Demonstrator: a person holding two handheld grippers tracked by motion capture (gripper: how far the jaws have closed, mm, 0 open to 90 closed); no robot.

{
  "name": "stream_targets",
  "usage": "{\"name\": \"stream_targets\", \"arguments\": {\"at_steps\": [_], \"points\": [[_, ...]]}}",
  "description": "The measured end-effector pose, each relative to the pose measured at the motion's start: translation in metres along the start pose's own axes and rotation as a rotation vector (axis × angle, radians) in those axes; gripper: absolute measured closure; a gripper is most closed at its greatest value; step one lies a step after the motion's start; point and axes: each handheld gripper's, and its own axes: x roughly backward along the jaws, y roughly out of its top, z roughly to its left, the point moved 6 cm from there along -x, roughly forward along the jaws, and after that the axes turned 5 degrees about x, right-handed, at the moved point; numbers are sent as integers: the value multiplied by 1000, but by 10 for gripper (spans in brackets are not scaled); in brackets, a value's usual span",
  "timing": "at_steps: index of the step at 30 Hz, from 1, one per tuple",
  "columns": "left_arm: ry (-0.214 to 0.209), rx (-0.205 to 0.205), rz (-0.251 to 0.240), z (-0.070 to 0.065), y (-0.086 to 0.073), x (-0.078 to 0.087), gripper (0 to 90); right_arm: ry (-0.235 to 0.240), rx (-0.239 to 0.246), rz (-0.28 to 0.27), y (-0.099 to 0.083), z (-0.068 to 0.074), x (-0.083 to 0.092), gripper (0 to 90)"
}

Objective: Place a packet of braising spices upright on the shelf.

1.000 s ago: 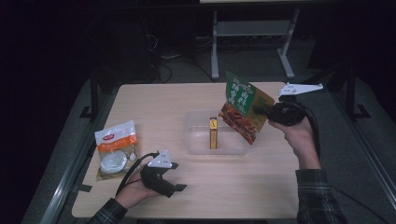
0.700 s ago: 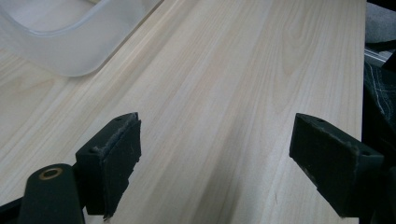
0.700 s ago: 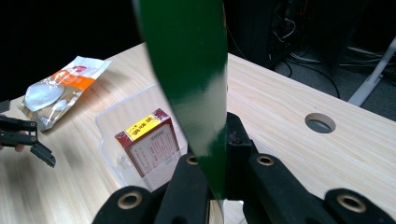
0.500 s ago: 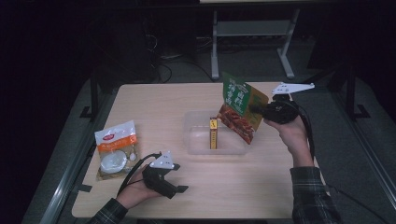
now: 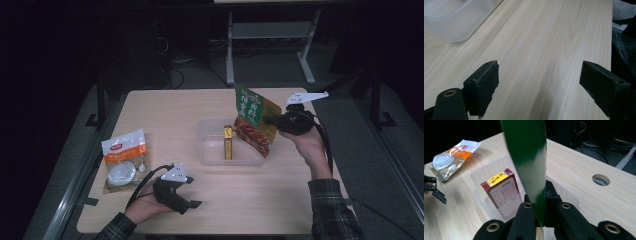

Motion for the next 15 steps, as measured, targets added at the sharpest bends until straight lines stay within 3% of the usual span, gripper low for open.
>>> {"name": "stream_targets", "arguments": {"at_steps": [10,15], "points": [[7,-6,12,-2,0,-1,149,24,5,34,-10,2,-8,890],[12,-5,9,-1,0,-1,149,16,2,78,-17,3,-12,882]]}}
